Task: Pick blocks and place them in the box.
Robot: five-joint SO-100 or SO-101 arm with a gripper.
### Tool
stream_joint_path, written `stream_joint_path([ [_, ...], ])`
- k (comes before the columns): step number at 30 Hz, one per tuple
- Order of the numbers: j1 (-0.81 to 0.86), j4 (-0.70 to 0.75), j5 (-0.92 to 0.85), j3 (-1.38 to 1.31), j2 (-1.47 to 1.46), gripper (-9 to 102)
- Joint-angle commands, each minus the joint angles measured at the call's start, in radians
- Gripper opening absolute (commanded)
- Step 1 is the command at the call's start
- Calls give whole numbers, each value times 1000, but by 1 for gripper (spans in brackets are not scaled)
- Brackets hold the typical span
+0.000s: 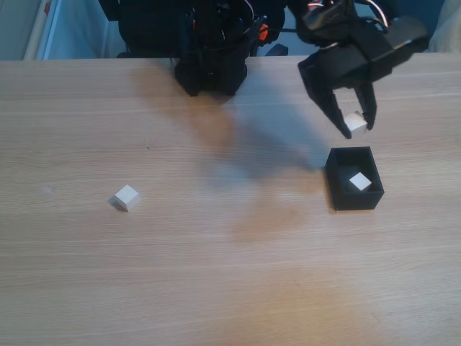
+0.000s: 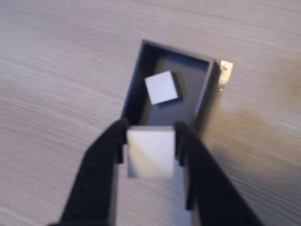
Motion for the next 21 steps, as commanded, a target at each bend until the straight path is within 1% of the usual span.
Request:
stream_joint_path([
  [1, -5, -55, -6, -60, -32, 1],
  [5, 12, -132, -48, -63, -91, 3],
  [9, 26, -167, -60, -66, -121, 7],
  [17, 35, -155, -64, -58, -137, 14],
  [21, 49, -124, -69, -57, -133, 11],
])
